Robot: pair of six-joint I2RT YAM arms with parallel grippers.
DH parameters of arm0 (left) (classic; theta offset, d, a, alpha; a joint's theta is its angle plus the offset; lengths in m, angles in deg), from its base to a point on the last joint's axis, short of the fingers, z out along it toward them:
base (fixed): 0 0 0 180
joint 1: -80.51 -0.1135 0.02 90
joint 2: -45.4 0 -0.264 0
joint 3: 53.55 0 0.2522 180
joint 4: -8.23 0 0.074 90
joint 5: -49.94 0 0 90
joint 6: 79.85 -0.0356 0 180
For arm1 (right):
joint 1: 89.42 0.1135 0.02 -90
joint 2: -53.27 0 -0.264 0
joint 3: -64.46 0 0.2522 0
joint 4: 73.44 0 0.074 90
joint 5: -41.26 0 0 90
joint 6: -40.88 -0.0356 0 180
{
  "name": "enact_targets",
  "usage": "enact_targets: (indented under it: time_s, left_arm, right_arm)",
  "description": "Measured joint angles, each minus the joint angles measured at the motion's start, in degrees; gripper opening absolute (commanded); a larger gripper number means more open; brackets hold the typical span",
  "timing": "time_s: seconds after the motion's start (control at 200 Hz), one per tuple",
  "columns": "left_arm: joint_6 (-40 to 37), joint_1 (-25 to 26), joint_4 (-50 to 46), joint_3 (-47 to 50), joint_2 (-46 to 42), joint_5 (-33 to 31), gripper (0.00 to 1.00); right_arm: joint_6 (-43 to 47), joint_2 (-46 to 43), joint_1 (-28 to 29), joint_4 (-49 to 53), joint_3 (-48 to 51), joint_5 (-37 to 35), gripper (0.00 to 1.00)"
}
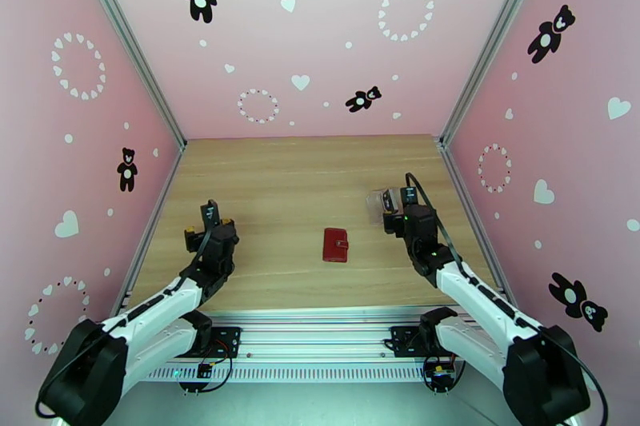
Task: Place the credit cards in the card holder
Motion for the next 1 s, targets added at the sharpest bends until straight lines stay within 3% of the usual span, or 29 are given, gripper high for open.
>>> enact_targets:
  time_s: [0.27, 0.35, 0.47, 0.525, 0.545, 1.001]
  left_arm:
    - [-4.9, -9.6, 23.0, -3.0, 17.0, 17.4, 0.85]
    - [-4.7, -12.4, 25.1, -4.2, 20.6, 21.9, 0.85]
    - [-4.9, -14.6, 32.2, -3.5, 23.6, 27.8, 0.86]
    - [-4.8, -14.7, 32.7, -3.3, 23.8, 29.7, 0.88]
    - [-4.9, -14.7, 32.8, -3.3, 23.8, 30.6, 0.96]
    - [-3.1, -16.0, 32.5, -4.8, 23.8, 32.2, 0.98]
  right_arm:
    - [0.1, 16.6, -6.0, -23.2, 3.6, 0.7, 0.99]
    - [0.6, 21.0, -6.7, -29.3, 3.7, 1.9, 0.95]
    - [1.6, 26.7, -7.3, -37.4, 2.8, 5.2, 0.99]
    - [1.9, 27.0, -7.7, -38.0, 2.5, 6.6, 0.99]
    - [2.1, 27.1, -7.8, -38.1, 2.5, 6.9, 0.99]
    - [2.6, 27.2, -8.3, -38.1, 2.4, 10.0, 0.99]
